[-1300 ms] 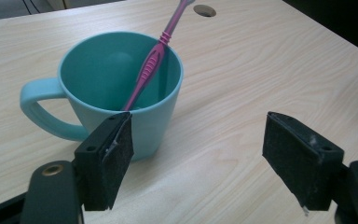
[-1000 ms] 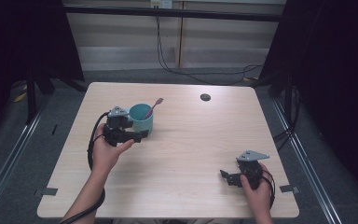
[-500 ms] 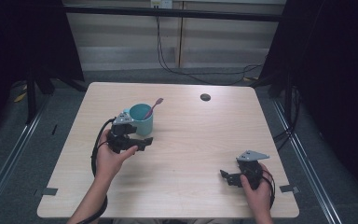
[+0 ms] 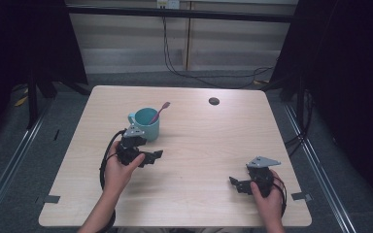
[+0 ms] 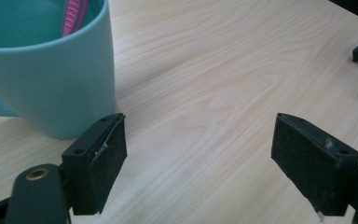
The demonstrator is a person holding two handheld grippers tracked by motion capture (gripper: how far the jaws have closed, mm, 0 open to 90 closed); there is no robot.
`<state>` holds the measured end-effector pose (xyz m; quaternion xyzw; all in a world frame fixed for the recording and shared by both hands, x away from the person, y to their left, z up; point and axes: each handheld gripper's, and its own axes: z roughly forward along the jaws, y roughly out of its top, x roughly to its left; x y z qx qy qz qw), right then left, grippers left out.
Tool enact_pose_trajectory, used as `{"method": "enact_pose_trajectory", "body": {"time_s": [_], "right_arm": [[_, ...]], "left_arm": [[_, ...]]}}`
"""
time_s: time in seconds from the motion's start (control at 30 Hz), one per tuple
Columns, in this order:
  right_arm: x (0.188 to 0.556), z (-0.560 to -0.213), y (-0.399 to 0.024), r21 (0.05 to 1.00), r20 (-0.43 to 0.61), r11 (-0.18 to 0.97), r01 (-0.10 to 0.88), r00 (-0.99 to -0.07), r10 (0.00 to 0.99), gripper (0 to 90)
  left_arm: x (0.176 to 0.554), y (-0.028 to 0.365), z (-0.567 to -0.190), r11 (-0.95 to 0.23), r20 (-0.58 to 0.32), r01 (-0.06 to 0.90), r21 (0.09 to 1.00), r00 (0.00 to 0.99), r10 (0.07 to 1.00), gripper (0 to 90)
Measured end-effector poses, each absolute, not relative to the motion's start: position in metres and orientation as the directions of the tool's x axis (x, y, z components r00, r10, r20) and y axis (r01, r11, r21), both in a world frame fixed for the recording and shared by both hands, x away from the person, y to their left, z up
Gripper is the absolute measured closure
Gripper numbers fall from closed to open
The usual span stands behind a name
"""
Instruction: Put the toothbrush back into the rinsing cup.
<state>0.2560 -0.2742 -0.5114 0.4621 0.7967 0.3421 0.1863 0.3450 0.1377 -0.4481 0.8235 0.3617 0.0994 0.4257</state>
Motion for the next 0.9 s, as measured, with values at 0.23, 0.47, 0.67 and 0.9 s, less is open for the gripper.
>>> {"method": "enact_pose_trajectory", "body": {"time_s": [0.23, 0.47, 0.67, 0.9], "right_arm": [[0.256, -0.511, -0.274, 0.717, 0.019, 0.339, 0.609, -0.503, 0.864, 12.1], [0.256, -0.511, -0.274, 0.717, 0.019, 0.339, 0.609, -0.503, 0.864, 12.0], [0.256, -0.511, -0.274, 0.717, 0.019, 0.339, 0.609, -0.504, 0.864, 12.1], [0.256, -0.511, -0.274, 0.717, 0.019, 0.339, 0.609, -0.503, 0.864, 12.1]], "left_arm": [[0.341, 0.133, -0.456, -0.413, -0.125, 0.500, 0.762, 0.739, 0.662, 18.2], [0.337, 0.128, -0.464, -0.434, -0.116, 0.490, 0.756, 0.753, 0.648, 18.2], [0.333, 0.125, -0.472, -0.442, -0.127, 0.490, 0.751, 0.764, 0.632, 18.2], [0.327, 0.120, -0.482, -0.465, -0.136, 0.486, 0.740, 0.786, 0.604, 18.2]]}}
